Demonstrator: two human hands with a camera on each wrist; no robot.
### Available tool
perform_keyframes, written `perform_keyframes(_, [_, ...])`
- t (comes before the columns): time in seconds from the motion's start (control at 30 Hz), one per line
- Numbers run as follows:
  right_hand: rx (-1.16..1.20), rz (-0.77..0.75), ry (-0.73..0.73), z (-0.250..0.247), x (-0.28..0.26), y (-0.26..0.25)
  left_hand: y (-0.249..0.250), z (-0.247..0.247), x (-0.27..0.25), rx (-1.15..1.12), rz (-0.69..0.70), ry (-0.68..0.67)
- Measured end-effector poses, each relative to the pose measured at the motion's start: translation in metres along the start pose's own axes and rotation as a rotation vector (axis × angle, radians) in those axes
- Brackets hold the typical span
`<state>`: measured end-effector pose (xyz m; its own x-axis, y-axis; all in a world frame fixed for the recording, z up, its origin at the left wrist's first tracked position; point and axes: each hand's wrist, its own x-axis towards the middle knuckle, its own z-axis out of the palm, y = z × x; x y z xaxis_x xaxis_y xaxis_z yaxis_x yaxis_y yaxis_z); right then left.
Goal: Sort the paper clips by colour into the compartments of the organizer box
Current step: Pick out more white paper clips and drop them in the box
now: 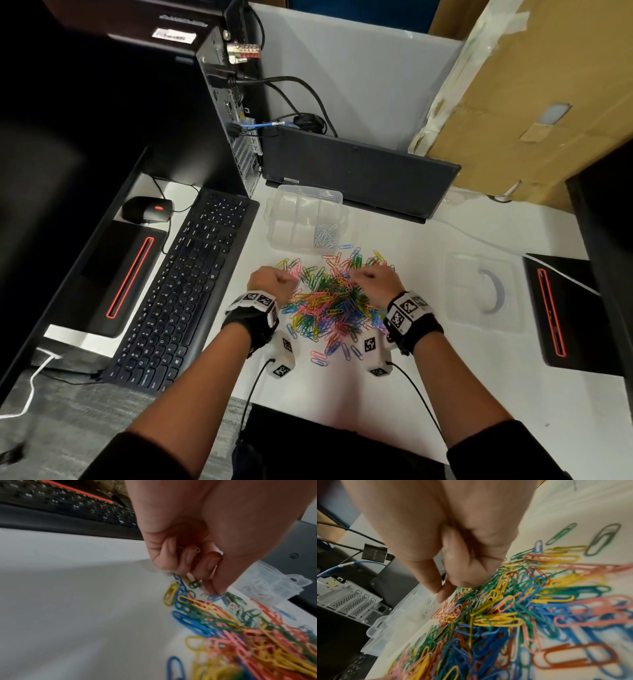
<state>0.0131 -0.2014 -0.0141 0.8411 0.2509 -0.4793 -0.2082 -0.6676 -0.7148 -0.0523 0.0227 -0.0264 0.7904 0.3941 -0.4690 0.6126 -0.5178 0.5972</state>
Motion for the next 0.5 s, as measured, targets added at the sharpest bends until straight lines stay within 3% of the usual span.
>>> perform_keyframes(0.17, [0.024, 0.031, -0.069, 0.007, -0.003, -0.004, 0.000, 0.004, 0.000, 0.031, 0.002, 0.050])
perform_keyframes(0.33, [-0.152, -0.113, -0.156, 0.026, -0.007, -0.012, 0.002, 0.004, -0.003, 0.119, 0.096, 0.045])
perform_keyframes(0.5, [-0.276, -0.260, -0.122, 0.044, -0.018, -0.021, 0.013, 0.009, -0.003, 0.233, 0.075, -0.004])
